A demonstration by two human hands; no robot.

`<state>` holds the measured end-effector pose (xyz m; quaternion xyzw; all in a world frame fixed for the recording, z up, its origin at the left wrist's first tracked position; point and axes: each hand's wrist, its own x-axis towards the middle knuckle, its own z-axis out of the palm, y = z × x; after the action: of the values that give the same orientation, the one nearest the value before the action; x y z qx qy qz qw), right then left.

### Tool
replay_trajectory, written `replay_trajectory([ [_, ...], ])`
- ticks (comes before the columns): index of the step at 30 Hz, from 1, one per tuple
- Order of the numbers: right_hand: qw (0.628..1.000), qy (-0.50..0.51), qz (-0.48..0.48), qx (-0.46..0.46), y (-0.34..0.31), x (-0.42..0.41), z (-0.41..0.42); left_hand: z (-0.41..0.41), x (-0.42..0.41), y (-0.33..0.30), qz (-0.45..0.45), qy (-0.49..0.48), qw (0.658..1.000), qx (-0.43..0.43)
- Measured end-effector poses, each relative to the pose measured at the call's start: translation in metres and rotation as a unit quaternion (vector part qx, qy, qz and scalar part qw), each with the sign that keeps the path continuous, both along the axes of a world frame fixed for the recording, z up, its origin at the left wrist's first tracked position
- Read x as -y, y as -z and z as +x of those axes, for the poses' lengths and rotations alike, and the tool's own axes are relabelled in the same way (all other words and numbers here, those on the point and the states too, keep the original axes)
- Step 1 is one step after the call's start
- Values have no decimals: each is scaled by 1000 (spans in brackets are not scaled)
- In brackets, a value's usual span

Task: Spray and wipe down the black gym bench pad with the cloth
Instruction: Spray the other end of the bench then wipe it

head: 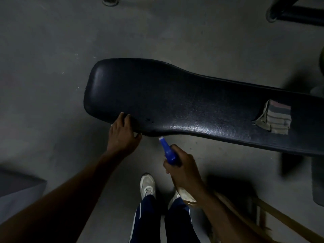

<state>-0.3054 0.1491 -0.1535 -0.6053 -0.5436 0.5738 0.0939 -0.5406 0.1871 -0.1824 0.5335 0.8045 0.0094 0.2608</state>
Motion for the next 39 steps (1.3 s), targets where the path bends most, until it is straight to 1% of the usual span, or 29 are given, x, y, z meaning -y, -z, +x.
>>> replay_trajectory([
  [2,1000,6,-5,-5,-2,-5,-8,-3,5,0,-16,-16,1000,-2],
  [5,998,65,2,-12,-3,-17,-14,-4,9,0,-40,-12,999,-6],
  [8,991,134,27,-5,-4,-38,-6,-3,9,0,-47,-4,999,-2],
  [12,983,176,48,5,-7,-68,12,2,5,-2,-40,-5,999,-4],
  [17,986,151,67,20,-11,-85,14,4,2,-1,-31,-3,1000,-4],
  [21,992,62,109,30,-11,-88,-10,0,1,-1,-29,-3,1000,-4],
  [23,993,31,114,17,-10,-87,-25,-4,1,-2,-33,-6,999,-10],
  [26,995,17,102,-6,-13,-85,-45,-13,3,-2,-33,-12,999,-9],
  [29,994,46,93,-27,-16,-83,-55,-24,5,-3,-37,-21,999,-5],
  [33,981,180,61,-45,-13,-93,-50,-37,6,-5,-42,-25,999,4],
  [34,977,199,63,-40,-12,-97,-47,-39,6,-5,-41,-24,999,5],
  [37,978,195,80,-2,-11,-104,-44,-44,7,-3,-42,-10,999,6],
  [39,979,183,91,6,-14,-107,-48,-47,7,-2,-44,4,999,4],
])
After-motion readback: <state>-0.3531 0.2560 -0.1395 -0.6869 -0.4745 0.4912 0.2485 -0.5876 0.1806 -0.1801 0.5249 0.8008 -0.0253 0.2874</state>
